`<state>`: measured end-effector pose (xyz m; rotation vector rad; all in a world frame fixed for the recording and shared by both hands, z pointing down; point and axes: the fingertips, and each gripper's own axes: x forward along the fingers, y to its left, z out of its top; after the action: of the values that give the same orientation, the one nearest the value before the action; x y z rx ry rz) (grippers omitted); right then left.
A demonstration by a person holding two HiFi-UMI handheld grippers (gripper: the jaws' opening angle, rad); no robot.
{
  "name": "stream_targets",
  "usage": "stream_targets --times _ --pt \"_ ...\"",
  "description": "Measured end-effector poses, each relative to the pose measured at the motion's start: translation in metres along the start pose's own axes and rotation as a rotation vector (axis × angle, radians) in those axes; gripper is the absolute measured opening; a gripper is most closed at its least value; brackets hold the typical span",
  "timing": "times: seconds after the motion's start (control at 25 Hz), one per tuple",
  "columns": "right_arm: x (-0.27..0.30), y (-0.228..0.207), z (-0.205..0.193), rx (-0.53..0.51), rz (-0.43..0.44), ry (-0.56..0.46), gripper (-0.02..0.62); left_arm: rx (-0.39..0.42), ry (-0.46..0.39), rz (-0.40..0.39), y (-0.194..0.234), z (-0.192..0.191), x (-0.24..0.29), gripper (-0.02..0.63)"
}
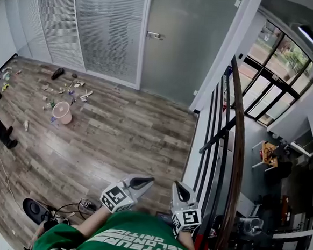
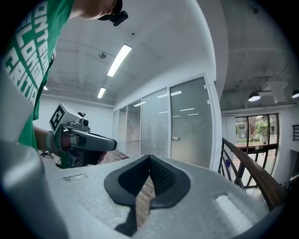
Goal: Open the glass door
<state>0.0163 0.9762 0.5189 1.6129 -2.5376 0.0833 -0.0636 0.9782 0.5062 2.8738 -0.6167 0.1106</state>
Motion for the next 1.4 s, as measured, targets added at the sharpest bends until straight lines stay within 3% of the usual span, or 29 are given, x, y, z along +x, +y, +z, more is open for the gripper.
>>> stream_targets --times 0.44,0.92,1.4 --pt "-0.012 -0.023 -0.005 -0.007 0.019 -0.004 -0.008 0.008 -0.009 0.029 -0.011 0.005 0.024 0.015" --pt "-0.038 -0.052 -0.028 0.041 0.008 0.013 -0.006 -0.034 -0.001 0.007 -0.04 -0.006 0.048 0.016" --pt "-0.004 -0.068 -0.03 0.013 0.01 0.04 -0.008 -0.075 0.009 0.002 -0.007 -0.01 0.062 0.015"
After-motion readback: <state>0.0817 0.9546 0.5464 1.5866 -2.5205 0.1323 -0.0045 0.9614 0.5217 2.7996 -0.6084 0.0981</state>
